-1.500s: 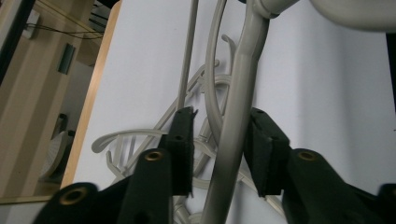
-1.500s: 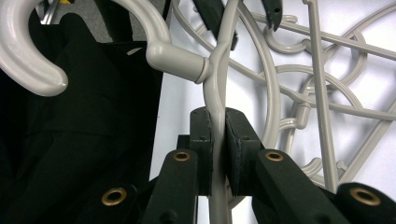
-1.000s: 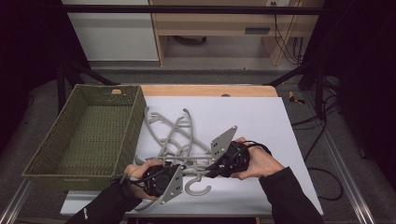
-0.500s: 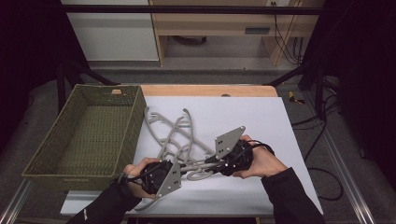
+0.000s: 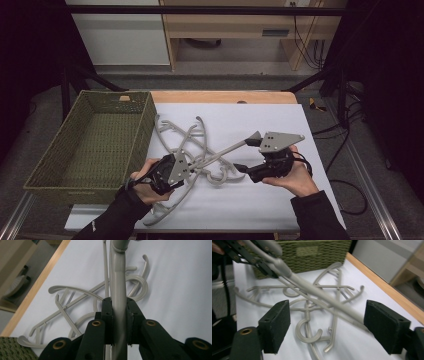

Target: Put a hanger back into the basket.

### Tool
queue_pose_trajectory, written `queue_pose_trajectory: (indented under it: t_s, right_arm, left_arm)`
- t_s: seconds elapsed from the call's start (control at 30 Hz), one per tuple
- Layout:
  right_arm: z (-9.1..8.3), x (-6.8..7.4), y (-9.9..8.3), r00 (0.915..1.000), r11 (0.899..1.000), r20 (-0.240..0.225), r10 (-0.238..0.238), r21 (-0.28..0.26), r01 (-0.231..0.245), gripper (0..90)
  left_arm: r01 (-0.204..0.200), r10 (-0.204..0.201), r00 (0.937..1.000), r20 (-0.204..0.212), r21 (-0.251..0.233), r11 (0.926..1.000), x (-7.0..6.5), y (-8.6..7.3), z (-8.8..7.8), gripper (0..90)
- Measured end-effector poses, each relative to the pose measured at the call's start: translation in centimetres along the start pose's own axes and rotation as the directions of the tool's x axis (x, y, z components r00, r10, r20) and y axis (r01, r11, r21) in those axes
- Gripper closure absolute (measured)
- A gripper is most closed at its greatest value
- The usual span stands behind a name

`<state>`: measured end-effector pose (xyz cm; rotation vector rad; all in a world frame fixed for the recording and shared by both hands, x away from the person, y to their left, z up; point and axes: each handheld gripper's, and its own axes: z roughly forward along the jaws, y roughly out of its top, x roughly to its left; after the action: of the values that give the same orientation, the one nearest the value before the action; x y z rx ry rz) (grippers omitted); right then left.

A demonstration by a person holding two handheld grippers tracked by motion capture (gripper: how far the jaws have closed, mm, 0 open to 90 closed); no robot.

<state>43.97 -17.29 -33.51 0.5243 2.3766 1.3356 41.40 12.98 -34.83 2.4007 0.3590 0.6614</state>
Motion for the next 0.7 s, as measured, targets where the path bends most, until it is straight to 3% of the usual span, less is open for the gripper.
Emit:
queue_pose_trajectory:
  t_s: [0.1, 0.2, 0.23, 0.27, 0.3, 0.37, 0.47, 0.57, 0.7]
  right_arm:
    - [-0.6, 0.0, -1.4, 0.9974, 0.998, 0.045, 0.057, -0.032, -0.055, 17.2]
    - [-1.2, -0.2, -2.9, 0.9874, 0.990, 0.090, 0.130, -0.066, -0.124, 13.6]
    - [-1.3, -0.3, -3.4, 0.9819, 0.986, 0.105, 0.158, -0.077, -0.150, 11.1]
    - [-1.4, -0.5, -4.4, 0.9666, 0.975, 0.140, 0.215, -0.096, -0.202, 9.6]
    - [-1.4, -0.5, -4.4, 0.9666, 0.975, 0.140, 0.215, -0.096, -0.202, 8.5]
    - [-1.5, -0.7, -5.2, 0.9501, 0.964, 0.171, 0.260, -0.099, -0.246, 7.1]
    - [-1.6, -0.8, -6.3, 0.9304, 0.955, 0.217, 0.296, -0.103, -0.279, 6.0]
    - [-1.9, -0.8, -7.0, 0.9108, 0.944, 0.253, 0.326, -0.145, -0.298, 6.5]
    - [-2.3, -0.9, -7.7, 0.8950, 0.929, 0.261, 0.362, -0.175, -0.325, 6.9]
  left_arm:
    - [0.032, -0.032, 0.9995, 0.003, -0.012, 0.9994, 0.6, 0.5, -0.5, 79.5]
    - [0.063, -0.063, 0.9979, 0.017, -0.030, 0.9975, 1.0, 1.2, -1.2, 79.5]
    - [0.063, -0.063, 0.9979, 0.017, -0.027, 0.9976, 1.2, 1.5, -1.5, 79.5]
    - [0.081, -0.080, 0.9966, 0.021, -0.033, 0.9962, 1.4, 1.7, -1.8, 79.5]
    - [0.096, -0.095, 0.9951, 0.026, -0.039, 0.9946, 1.6, 2.0, -2.1, 79.5]
    - [0.113, -0.111, 0.9934, 0.029, -0.053, 0.9922, 2.1, 2.4, -2.8, 79.5]
    - [0.129, -0.126, 0.9909, 0.046, -0.071, 0.9890, 3.0, 2.9, -4.0, 79.5]
    - [0.148, -0.143, 0.9877, 0.063, -0.086, 0.9852, 3.9, 3.1, -5.1, 79.5]
    - [0.178, -0.170, 0.9821, 0.080, -0.102, 0.9786, 5.4, 3.1, -6.7, 79.5]
